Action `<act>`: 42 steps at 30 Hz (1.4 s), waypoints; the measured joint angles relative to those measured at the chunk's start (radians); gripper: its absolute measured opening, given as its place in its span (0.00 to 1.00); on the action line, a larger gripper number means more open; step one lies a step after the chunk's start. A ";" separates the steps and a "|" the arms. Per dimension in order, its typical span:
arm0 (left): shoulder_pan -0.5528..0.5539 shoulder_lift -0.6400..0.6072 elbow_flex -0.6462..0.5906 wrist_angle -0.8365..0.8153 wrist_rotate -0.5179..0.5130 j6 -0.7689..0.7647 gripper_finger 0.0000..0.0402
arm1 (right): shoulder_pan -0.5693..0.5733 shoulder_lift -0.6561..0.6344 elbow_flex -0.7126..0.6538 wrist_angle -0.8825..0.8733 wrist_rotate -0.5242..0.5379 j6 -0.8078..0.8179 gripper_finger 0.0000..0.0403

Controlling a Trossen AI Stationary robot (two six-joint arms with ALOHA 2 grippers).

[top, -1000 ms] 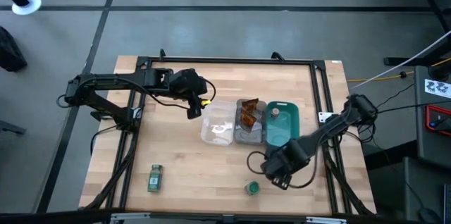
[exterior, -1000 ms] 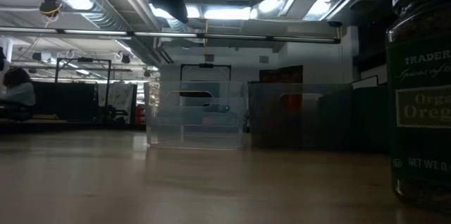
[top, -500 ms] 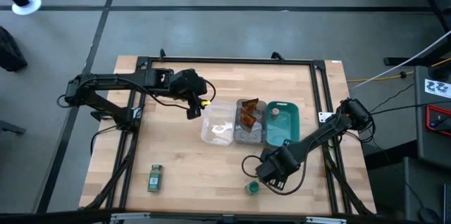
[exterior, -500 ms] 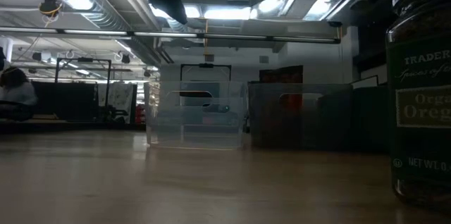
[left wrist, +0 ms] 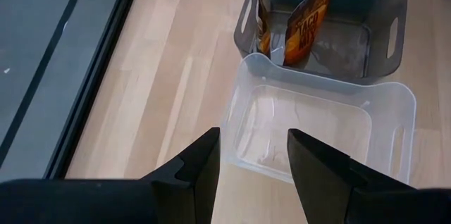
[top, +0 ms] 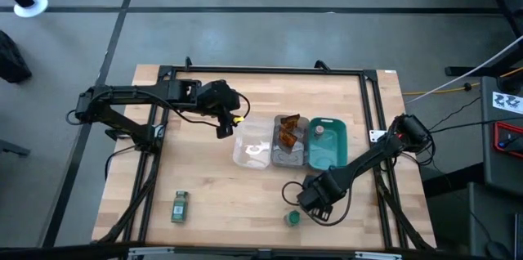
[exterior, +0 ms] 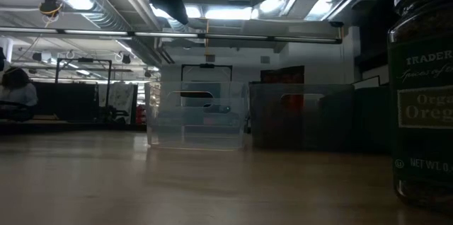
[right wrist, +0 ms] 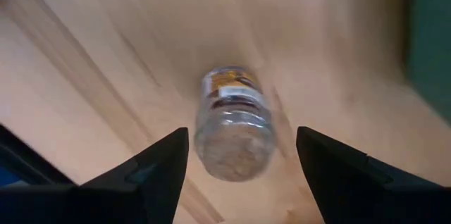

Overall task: Sort spices by type
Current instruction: Put the brown seasoning bottle into the green bin

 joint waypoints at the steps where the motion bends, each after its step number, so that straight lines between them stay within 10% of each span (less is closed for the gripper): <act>1: 0.000 0.000 0.000 0.000 0.000 0.000 0.37 | 0.000 0.000 -0.010 0.016 -0.012 0.000 0.66; 15: 0.000 0.000 0.000 -0.006 0.000 0.018 0.37 | 0.000 0.000 -0.061 0.081 -0.049 -0.019 0.45; 30: 0.000 -0.010 0.000 -0.249 0.085 -0.141 0.37 | -0.001 -0.005 0.068 -0.086 -0.147 -0.163 0.45; 42: -0.001 -0.010 0.000 -0.452 0.175 -0.399 0.37 | -0.010 -0.005 0.304 -0.424 0.064 -0.247 0.46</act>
